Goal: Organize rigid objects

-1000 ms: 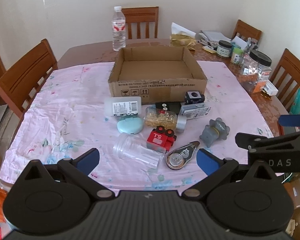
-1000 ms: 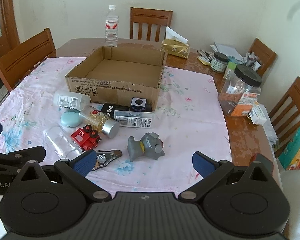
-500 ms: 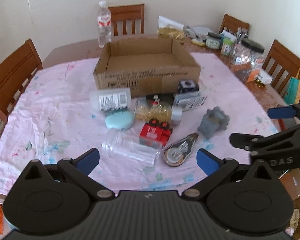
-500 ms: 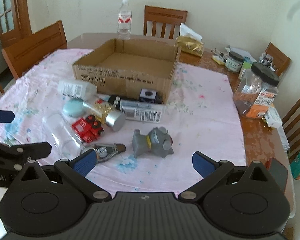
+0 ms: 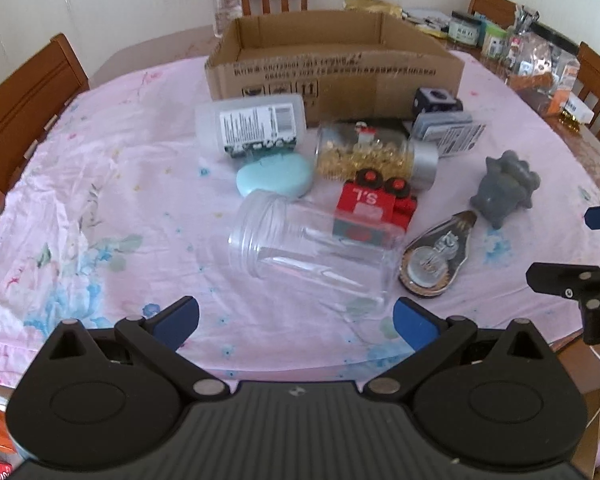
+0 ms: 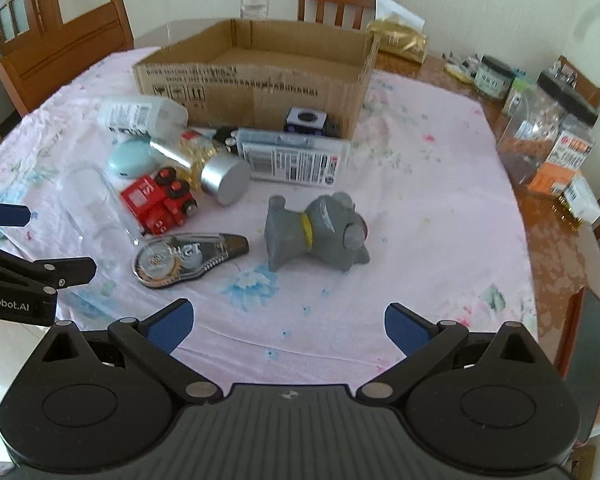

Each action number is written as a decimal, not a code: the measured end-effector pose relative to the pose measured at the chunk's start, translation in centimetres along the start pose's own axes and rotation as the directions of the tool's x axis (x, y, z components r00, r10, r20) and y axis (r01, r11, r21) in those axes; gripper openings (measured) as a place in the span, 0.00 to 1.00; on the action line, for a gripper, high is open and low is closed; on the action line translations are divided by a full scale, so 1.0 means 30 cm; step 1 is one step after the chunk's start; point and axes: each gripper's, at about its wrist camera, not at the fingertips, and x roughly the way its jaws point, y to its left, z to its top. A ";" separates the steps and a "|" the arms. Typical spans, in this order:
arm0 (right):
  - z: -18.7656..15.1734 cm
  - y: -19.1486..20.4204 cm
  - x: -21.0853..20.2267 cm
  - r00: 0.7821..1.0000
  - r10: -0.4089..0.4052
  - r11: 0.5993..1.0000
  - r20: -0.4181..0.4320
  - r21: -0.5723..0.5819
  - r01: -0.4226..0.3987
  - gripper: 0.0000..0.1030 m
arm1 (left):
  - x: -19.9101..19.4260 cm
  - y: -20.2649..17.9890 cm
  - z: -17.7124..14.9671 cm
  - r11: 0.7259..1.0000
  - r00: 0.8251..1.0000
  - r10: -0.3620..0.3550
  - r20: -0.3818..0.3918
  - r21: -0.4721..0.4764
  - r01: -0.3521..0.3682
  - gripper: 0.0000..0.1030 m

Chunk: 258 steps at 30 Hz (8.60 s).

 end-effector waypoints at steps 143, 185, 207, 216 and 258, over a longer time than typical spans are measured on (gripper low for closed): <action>0.876 -0.081 0.192 0.998 -0.008 0.999 0.058 -0.033 0.010 0.76 | 0.155 0.328 0.744 0.996 0.986 -0.082 0.145 0.053 0.075 0.96; 0.462 -0.066 0.072 0.991 0.105 0.994 0.085 -0.016 -0.104 1.00 | -0.050 0.261 0.393 0.986 0.993 0.109 0.054 -0.131 -0.102 0.96; 0.112 0.214 0.194 0.992 0.096 0.982 -0.079 -0.156 -0.108 1.00 | -0.016 0.259 0.304 0.999 0.999 -0.042 0.003 -0.031 0.042 0.96; 0.125 0.142 0.220 0.998 0.025 1.000 -0.052 -0.002 -0.025 1.00 | 0.027 0.225 0.330 0.992 0.992 -0.123 -0.018 0.015 0.124 0.96; 0.130 0.069 0.243 0.998 0.022 1.000 -0.055 0.011 -0.021 1.00 | 0.322 0.335 0.387 0.997 0.986 0.046 -0.161 -0.046 -0.054 0.96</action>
